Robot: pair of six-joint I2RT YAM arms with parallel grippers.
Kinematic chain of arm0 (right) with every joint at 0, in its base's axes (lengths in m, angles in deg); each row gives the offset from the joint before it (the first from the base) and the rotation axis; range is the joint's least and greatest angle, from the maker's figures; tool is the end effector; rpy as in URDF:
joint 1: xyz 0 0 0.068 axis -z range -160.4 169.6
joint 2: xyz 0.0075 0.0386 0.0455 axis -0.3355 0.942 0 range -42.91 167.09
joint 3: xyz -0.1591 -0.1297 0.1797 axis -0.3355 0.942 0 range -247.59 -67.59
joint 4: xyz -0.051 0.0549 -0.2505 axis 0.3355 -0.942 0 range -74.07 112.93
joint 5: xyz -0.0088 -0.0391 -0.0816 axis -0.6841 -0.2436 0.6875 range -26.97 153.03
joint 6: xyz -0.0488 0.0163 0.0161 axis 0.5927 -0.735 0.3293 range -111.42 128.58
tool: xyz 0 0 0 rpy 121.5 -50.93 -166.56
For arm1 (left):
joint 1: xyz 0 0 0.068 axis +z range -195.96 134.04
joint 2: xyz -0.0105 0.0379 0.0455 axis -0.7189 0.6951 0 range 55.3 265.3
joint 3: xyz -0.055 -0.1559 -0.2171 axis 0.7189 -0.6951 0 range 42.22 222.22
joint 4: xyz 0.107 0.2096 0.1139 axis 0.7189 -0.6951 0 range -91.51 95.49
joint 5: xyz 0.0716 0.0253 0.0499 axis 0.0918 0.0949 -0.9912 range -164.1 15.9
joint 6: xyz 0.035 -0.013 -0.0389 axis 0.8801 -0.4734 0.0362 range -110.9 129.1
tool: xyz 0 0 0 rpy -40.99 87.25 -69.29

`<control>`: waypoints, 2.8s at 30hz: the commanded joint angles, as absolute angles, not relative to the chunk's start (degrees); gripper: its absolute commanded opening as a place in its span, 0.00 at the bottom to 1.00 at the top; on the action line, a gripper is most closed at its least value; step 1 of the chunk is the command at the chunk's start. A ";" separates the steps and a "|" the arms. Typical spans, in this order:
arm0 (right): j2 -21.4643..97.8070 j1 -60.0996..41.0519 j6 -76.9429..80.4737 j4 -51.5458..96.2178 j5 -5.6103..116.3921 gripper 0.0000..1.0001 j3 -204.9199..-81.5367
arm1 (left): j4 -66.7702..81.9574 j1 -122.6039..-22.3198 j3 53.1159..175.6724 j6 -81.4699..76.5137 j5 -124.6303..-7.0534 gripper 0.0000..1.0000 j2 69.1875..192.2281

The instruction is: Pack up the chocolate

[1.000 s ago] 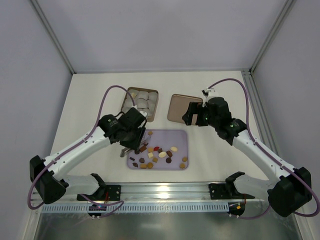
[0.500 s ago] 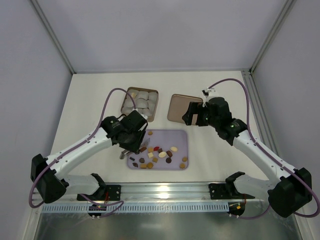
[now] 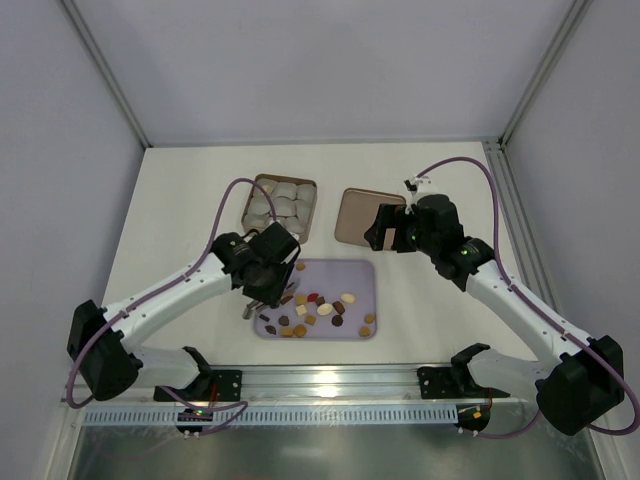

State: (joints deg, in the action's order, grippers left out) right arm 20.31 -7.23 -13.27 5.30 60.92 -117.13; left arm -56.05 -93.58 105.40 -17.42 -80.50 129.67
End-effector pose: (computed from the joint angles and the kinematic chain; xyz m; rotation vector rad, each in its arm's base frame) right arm 0.2197 0.1126 0.2926 -0.1165 2.1619 0.5380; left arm 0.1600 -0.1696 0.2747 0.4945 2.7881 -0.1328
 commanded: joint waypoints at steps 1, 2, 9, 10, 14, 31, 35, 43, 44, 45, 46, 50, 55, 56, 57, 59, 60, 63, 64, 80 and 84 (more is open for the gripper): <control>18.26 -7.29 -13.74 6.94 61.01 1.00 -117.08 | -53.93 -93.86 104.98 -16.74 -80.78 0.38 129.92; 18.44 -7.29 -13.74 7.02 61.01 1.00 -117.08 | -53.84 -93.86 105.07 -16.65 -80.70 0.36 130.01; 18.26 -7.29 -13.66 6.94 60.92 1.00 -117.08 | -54.36 -93.86 105.94 -16.65 -80.96 0.28 129.83; 18.18 -7.29 -13.66 6.94 60.92 1.00 -117.16 | -54.71 -93.86 106.47 -16.74 -81.13 0.27 129.75; 18.26 -7.29 -13.66 6.94 60.92 1.00 -117.25 | -55.86 -93.86 108.49 -16.65 -81.22 0.27 128.96; 17.47 -7.29 -13.39 6.85 60.83 1.00 -117.60 | -59.64 -92.37 122.20 -15.69 -83.68 0.27 129.65; 17.47 -7.29 -13.13 6.85 60.83 1.00 -117.69 | -58.15 -89.39 126.24 -14.28 -83.68 0.27 132.02; 18.35 -7.29 -13.22 7.28 60.48 1.00 -117.69 | -52.44 -80.86 136.00 -11.65 -86.58 0.27 141.42; 18.35 -7.29 -13.22 7.37 60.22 1.00 -117.78 | -51.56 -79.81 136.70 -11.47 -86.50 0.27 143.70; 18.79 -7.29 -13.30 7.46 60.13 1.00 -117.78 | -49.90 -78.76 137.58 -11.29 -86.23 0.27 144.85; 18.88 -7.29 -13.30 7.46 60.04 1.00 -117.95 | -49.36 -76.92 139.15 -11.03 -85.97 0.27 146.08; 18.88 -7.29 -13.22 7.20 60.13 1.00 -118.57 | -48.56 -73.48 144.87 -9.62 -85.44 0.27 153.55; 18.88 -7.29 -13.22 7.20 59.87 1.00 -119.19 | -47.77 -70.93 151.19 -7.43 -84.83 0.27 161.98; 18.88 -7.29 -13.13 7.11 59.87 1.00 -119.27 | -47.68 -70.66 151.99 -7.16 -84.48 0.27 163.04; 18.96 -7.29 -13.22 7.20 59.87 1.00 -119.19 | -47.77 -70.40 152.61 -6.81 -84.21 0.27 163.93; 19.05 -7.29 -13.13 7.11 59.96 1.00 -119.27 | -47.77 -69.96 153.75 -6.63 -83.68 0.28 166.30; 18.97 -7.29 -13.22 7.20 59.96 1.00 -119.27 | -47.60 -69.61 154.19 -6.54 -83.60 0.28 166.83; 19.05 -7.29 -13.22 7.20 59.96 1.00 -119.10 | -47.51 -69.17 154.72 -6.63 -82.55 0.27 168.94; 19.05 -7.29 -13.30 7.20 59.96 1.00 -119.01 | -47.42 -69.17 154.81 -6.80 -82.45 0.28 169.29; 20.02 -7.29 -13.57 7.55 59.60 1.00 -118.83 | -46.54 -69.16 153.84 -6.81 -81.40 0.40 171.76; 19.76 -7.29 -13.39 7.55 59.60 1.00 -118.92 | -47.24 -69.08 154.28 -6.72 -81.40 0.41 171.32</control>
